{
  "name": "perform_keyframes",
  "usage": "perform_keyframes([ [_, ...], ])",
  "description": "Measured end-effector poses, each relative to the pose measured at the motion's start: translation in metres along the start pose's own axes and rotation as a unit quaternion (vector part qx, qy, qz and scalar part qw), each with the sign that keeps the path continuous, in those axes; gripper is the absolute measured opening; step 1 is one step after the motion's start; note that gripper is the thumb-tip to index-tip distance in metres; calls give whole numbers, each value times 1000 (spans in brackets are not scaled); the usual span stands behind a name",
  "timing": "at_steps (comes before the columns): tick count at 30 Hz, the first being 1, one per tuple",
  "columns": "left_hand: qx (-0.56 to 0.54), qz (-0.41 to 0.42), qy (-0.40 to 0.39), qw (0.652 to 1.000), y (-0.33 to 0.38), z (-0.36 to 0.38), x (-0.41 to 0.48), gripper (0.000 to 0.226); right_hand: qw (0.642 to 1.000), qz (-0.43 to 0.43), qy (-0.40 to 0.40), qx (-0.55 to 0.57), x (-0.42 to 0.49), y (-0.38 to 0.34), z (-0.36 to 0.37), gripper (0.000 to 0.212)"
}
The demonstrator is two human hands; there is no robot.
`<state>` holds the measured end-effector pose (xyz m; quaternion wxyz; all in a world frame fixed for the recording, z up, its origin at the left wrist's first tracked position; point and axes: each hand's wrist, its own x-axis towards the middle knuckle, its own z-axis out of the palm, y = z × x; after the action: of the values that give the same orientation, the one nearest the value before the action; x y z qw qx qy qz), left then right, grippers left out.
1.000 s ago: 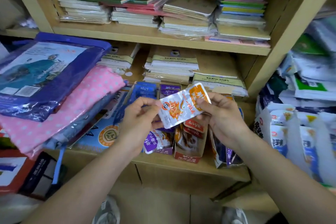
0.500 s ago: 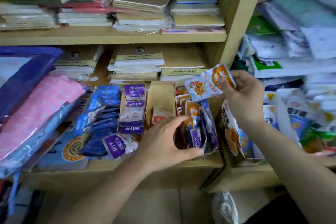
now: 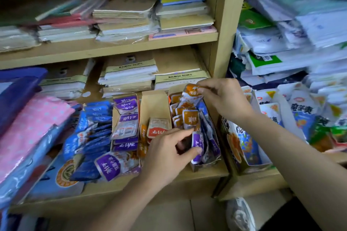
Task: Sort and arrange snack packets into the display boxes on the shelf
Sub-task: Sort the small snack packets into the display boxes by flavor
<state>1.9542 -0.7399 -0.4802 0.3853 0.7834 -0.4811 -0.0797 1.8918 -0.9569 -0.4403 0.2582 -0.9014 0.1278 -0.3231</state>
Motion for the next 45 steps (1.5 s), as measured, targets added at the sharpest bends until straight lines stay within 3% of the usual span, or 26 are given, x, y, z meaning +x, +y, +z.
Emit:
perform_keyframes([
  [5, -18, -16, 53, 998, -7, -1, 1, 29, 997, -29, -72, -30, 10, 1, 10, 18],
  [11, 39, -32, 94, 994, -11, -7, 11, 69, 984, -54, -165, -32, 9, -3, 9, 33],
  [14, 23, -18, 132, 991, -11, -11, 29, 73, 975, -46, -215, -40, 8, -5, 9, 40],
  [16, 1, -28, 111, 993, -11, -14, 40, 60, 974, -31, -225, -8, 5, -8, 7, 47],
  [19, -4, -17, 122, 992, -12, -16, 49, 22, 982, 25, -182, 47, -5, -9, -1, 61],
  [23, 61, -6, 177, 982, -13, -19, 55, 14, 993, 28, -116, -22, -23, -10, -17, 57],
  [26, 69, -49, 142, 986, -17, -20, 58, 26, 982, 17, -188, -2, -45, -22, -20, 54],
  [30, 41, -87, 94, 991, -21, -27, 60, 37, 956, -45, -289, -24, -77, -36, 0, 77],
  [34, -8, -134, 27, 991, -21, -34, 57, 36, 965, -58, -252, -52, -88, -36, 14, 73],
  [39, -60, -132, -148, 978, -20, -62, 54, 15, 985, -33, -164, -51, -86, -35, 8, 49],
  [42, -85, -119, -126, 981, -23, -77, 48, 31, 989, 4, -138, -49, -82, -35, 2, 38],
  [45, -15, -81, -66, 994, -30, -89, 38, 29, 987, 31, -149, -47, -79, -35, 0, 46],
])
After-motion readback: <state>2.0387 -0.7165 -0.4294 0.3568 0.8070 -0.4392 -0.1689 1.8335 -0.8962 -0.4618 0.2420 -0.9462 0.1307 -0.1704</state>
